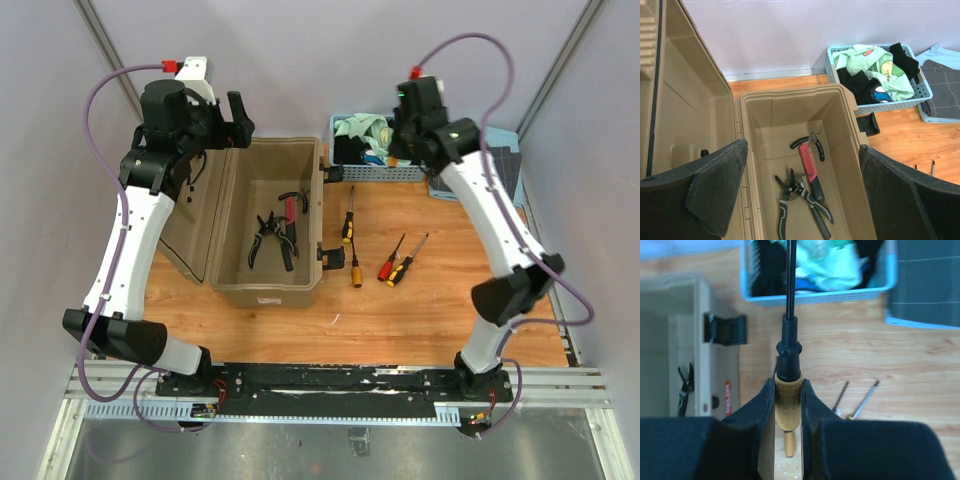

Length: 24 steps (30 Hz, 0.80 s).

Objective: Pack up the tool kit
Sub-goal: Place the screwdriver in the toolbox.

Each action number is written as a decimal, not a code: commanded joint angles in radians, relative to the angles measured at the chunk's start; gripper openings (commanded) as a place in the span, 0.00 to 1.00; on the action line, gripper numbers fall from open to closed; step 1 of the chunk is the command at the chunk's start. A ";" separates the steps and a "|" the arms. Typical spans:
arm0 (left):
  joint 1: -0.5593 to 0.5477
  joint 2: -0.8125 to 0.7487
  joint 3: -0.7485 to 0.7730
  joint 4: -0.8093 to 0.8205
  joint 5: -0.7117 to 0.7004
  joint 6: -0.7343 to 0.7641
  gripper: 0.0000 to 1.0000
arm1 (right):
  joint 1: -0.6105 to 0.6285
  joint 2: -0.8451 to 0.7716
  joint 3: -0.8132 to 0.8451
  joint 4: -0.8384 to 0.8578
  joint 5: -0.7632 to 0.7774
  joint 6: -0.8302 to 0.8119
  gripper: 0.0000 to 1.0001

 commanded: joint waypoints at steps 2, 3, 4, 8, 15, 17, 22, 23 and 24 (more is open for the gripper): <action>0.008 -0.025 0.020 0.022 -0.005 -0.004 0.97 | 0.205 0.240 0.210 -0.096 -0.040 -0.064 0.01; 0.008 -0.029 0.017 0.022 -0.006 -0.003 0.97 | 0.232 0.268 0.249 -0.092 -0.046 -0.064 0.01; 0.009 -0.035 0.011 0.022 -0.008 -0.003 0.97 | 0.256 0.299 0.292 -0.086 -0.056 -0.064 0.01; 0.008 -0.050 0.003 0.020 -0.028 -0.003 0.97 | 0.318 0.352 0.373 -0.075 -0.094 -0.036 0.01; 0.009 -0.065 0.002 0.021 -0.038 -0.014 0.97 | 0.387 0.355 0.295 -0.028 -0.120 0.000 0.01; 0.009 -0.068 -0.001 0.021 -0.039 -0.014 0.97 | 0.410 0.360 0.266 -0.010 -0.128 0.017 0.01; 0.008 -0.074 -0.005 0.022 -0.038 -0.021 0.97 | 0.481 0.389 0.151 0.062 -0.108 0.067 0.01; 0.009 -0.075 -0.005 0.022 -0.036 -0.022 0.97 | 0.492 0.390 0.119 0.086 -0.099 0.074 0.01; 0.008 -0.077 -0.006 0.022 -0.036 -0.023 0.97 | 0.500 0.395 0.102 0.102 -0.093 0.080 0.01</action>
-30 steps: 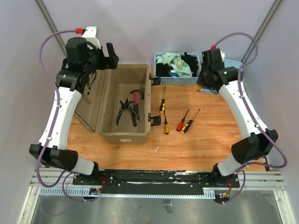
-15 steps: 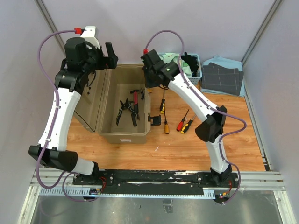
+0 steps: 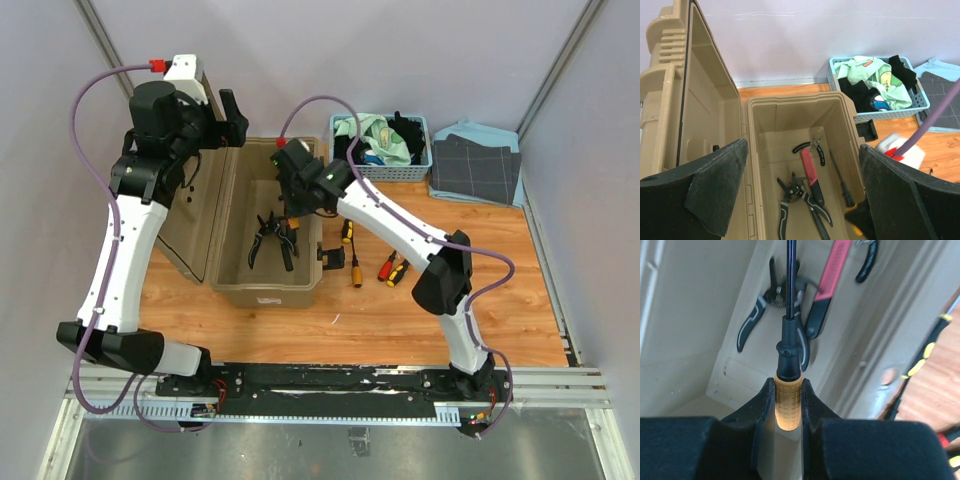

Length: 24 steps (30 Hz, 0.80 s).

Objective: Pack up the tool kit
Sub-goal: Place the screwdriver in the toolbox.

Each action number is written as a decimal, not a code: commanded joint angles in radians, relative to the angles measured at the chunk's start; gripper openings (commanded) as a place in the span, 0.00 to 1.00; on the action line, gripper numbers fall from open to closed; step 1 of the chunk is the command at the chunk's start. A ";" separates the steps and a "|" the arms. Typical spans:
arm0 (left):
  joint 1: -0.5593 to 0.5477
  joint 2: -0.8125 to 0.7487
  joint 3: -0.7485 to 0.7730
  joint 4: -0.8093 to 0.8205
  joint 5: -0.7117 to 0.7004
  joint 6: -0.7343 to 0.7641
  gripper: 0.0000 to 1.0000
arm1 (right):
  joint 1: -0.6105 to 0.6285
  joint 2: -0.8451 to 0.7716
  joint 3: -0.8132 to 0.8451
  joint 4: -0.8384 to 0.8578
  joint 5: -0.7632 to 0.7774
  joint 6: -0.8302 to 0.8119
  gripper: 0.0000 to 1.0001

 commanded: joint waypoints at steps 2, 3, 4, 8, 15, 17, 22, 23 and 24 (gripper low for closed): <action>0.008 -0.034 -0.008 0.022 -0.003 -0.012 0.97 | 0.071 0.030 -0.078 0.085 0.039 0.051 0.01; 0.008 -0.038 -0.010 0.024 -0.004 -0.012 0.97 | 0.074 0.041 -0.074 0.086 0.048 0.050 0.01; 0.008 -0.042 -0.013 0.023 -0.006 -0.010 0.97 | 0.073 0.050 -0.074 0.093 0.054 0.047 0.01; 0.008 -0.053 -0.023 0.025 -0.008 -0.011 0.97 | 0.073 0.107 -0.070 0.117 0.068 0.049 0.01; 0.008 -0.055 -0.021 0.028 -0.004 -0.016 0.97 | 0.073 0.210 -0.062 0.120 0.093 0.075 0.01; 0.009 -0.057 -0.023 0.029 -0.005 -0.017 0.97 | 0.074 0.235 -0.051 0.120 0.094 0.075 0.01; 0.009 -0.055 -0.026 0.031 -0.003 -0.019 0.97 | 0.073 0.287 -0.029 0.110 0.073 0.076 0.01; 0.008 -0.054 -0.024 0.031 -0.002 -0.019 0.97 | 0.073 0.295 -0.028 0.108 0.067 0.077 0.01; 0.008 -0.052 -0.023 0.032 -0.003 -0.021 0.97 | 0.072 0.300 -0.027 0.107 0.062 0.077 0.01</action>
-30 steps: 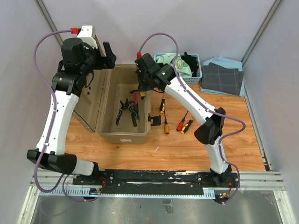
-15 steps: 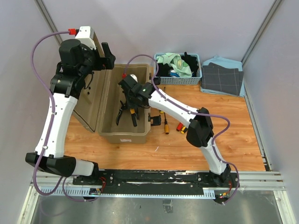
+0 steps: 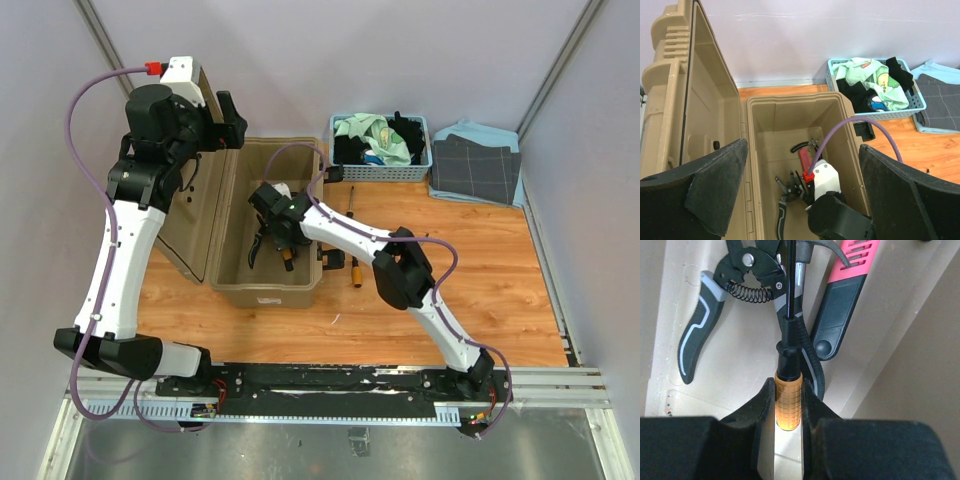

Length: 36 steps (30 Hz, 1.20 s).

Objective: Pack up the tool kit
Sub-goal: Place the screwdriver in the toolbox, then pick up the screwdriver from the center of the board.

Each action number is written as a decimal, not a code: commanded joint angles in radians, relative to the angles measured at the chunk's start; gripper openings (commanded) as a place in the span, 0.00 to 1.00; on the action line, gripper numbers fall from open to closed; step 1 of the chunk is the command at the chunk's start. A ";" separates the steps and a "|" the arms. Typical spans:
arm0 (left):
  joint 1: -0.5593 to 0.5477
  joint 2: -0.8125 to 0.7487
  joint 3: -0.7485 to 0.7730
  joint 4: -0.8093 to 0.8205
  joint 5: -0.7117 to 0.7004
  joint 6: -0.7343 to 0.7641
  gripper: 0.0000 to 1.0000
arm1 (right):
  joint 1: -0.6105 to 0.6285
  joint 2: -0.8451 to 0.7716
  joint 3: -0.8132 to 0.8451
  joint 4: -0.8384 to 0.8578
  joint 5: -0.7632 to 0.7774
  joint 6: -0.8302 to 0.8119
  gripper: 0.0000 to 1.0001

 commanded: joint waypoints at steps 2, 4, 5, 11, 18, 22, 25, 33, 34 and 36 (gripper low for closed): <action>0.009 -0.018 0.001 0.029 -0.002 -0.006 0.97 | -0.004 0.027 0.043 -0.007 0.001 0.015 0.01; 0.008 -0.016 0.001 0.029 -0.001 -0.007 0.97 | -0.006 0.027 0.049 -0.007 -0.002 0.011 0.05; 0.008 -0.015 0.000 0.029 0.000 -0.007 0.97 | -0.006 0.027 0.054 -0.008 -0.004 0.005 0.11; 0.008 -0.007 0.004 0.033 0.004 -0.008 0.97 | -0.006 0.001 0.073 -0.003 0.001 -0.031 0.37; 0.009 -0.004 0.000 0.033 0.002 0.000 0.97 | -0.006 -0.158 0.116 0.008 0.118 -0.120 0.58; 0.009 -0.002 -0.016 0.036 -0.003 0.010 0.99 | -0.044 -0.291 0.096 0.017 0.190 -0.154 0.70; 0.008 0.004 -0.035 0.016 -0.007 0.015 0.99 | -0.119 -0.431 0.010 0.017 0.230 -0.159 0.75; 0.005 0.027 -0.058 -0.084 0.120 0.025 0.99 | -0.321 -0.764 -0.399 -0.017 0.296 -0.180 0.85; -0.002 0.037 -0.044 -0.104 0.130 0.032 0.99 | -0.335 -0.796 -0.447 -0.032 0.303 -0.177 0.85; -0.017 0.055 -0.016 -0.151 0.156 0.041 0.99 | -0.359 -0.850 -0.549 -0.063 0.309 -0.152 0.85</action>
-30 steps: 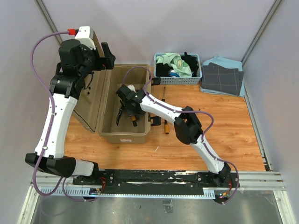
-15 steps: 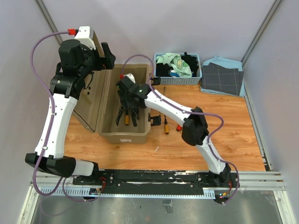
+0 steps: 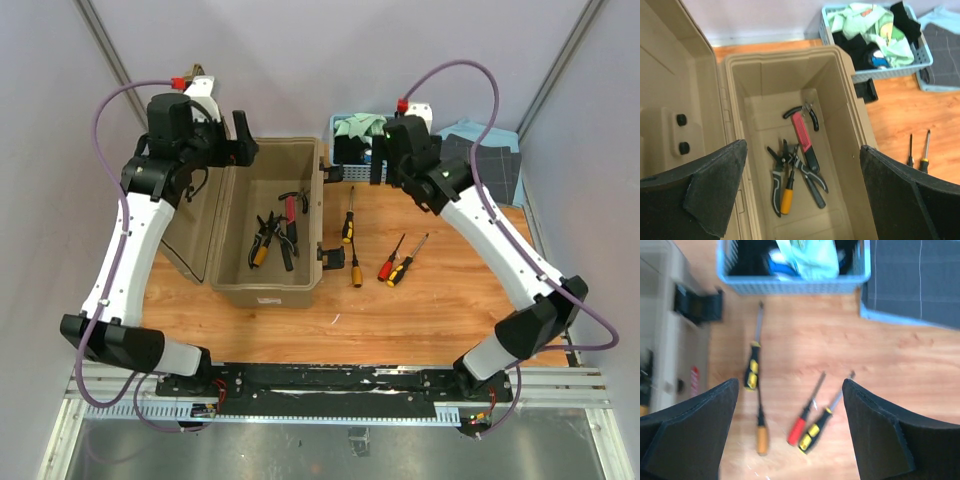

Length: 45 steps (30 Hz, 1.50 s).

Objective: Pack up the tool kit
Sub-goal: Pick up the screwdriver from the center of the board.

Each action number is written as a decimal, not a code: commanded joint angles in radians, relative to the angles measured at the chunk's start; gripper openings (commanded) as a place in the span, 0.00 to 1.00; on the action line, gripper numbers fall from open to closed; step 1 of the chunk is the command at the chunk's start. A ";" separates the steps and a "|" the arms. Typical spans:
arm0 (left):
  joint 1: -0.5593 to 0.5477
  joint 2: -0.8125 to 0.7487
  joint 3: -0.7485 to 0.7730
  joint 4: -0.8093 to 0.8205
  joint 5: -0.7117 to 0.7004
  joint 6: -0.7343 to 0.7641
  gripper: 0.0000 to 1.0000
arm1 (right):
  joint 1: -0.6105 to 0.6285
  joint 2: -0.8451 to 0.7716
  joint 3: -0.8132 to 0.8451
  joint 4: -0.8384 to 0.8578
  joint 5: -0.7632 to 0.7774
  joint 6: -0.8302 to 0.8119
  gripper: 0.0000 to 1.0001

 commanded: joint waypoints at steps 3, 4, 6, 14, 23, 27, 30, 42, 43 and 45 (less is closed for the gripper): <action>-0.057 0.016 0.034 -0.113 0.106 0.030 0.99 | -0.038 -0.122 -0.337 -0.131 0.030 0.078 0.83; -0.077 0.008 0.016 -0.115 0.113 0.024 0.99 | -0.040 -0.144 -0.383 -0.139 0.022 0.101 0.82; -0.097 -0.010 -0.015 -0.119 0.134 0.012 0.99 | -0.041 -0.156 -0.465 -0.172 0.014 0.163 0.80; -0.124 -0.038 -0.062 -0.134 0.188 0.015 0.99 | -0.040 -0.127 -0.707 -0.140 -0.066 0.314 0.71; -0.124 -0.045 -0.068 -0.133 0.200 0.017 0.99 | -0.127 -0.012 -0.762 0.031 -0.181 0.341 0.68; -0.123 -0.045 -0.062 -0.133 0.195 0.018 0.99 | -0.149 0.026 -0.735 0.074 -0.217 0.355 0.67; -0.123 -0.042 -0.057 -0.132 0.193 0.020 0.99 | -0.164 0.062 -0.724 0.100 -0.252 0.372 0.67; -0.124 -0.038 -0.047 -0.130 0.178 0.026 0.99 | -0.206 0.119 -0.792 0.145 -0.343 0.431 0.31; -0.124 -0.038 -0.048 -0.129 0.178 0.026 0.99 | -0.210 0.113 -0.804 0.152 -0.348 0.433 0.26; -0.124 -0.038 -0.051 -0.125 0.177 0.026 0.99 | -0.215 0.105 -0.815 0.154 -0.354 0.431 0.16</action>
